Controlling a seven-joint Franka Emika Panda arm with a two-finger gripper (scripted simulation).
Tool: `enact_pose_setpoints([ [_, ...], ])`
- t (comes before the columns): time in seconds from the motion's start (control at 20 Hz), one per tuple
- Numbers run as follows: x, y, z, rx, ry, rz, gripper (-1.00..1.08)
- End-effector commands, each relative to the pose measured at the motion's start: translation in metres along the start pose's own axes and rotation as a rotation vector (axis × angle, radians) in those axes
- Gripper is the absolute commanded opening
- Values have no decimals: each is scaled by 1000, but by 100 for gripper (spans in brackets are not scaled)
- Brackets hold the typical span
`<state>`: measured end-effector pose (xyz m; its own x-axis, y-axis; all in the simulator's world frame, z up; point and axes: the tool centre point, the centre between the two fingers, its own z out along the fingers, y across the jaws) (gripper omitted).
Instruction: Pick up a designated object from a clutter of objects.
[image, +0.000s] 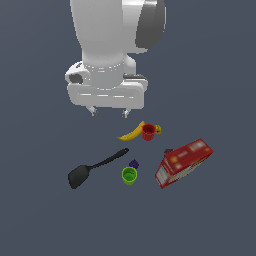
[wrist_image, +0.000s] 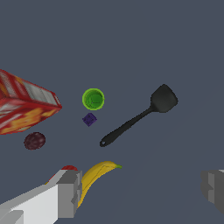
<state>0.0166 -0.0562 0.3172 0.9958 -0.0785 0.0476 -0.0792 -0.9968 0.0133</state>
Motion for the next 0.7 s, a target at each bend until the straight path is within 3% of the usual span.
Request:
enact_pose_setpoints([
  [0.0, 5, -2, 7, 0, -2, 3, 100],
  [0.65, 53, -31, 93, 2, -21, 33, 100],
])
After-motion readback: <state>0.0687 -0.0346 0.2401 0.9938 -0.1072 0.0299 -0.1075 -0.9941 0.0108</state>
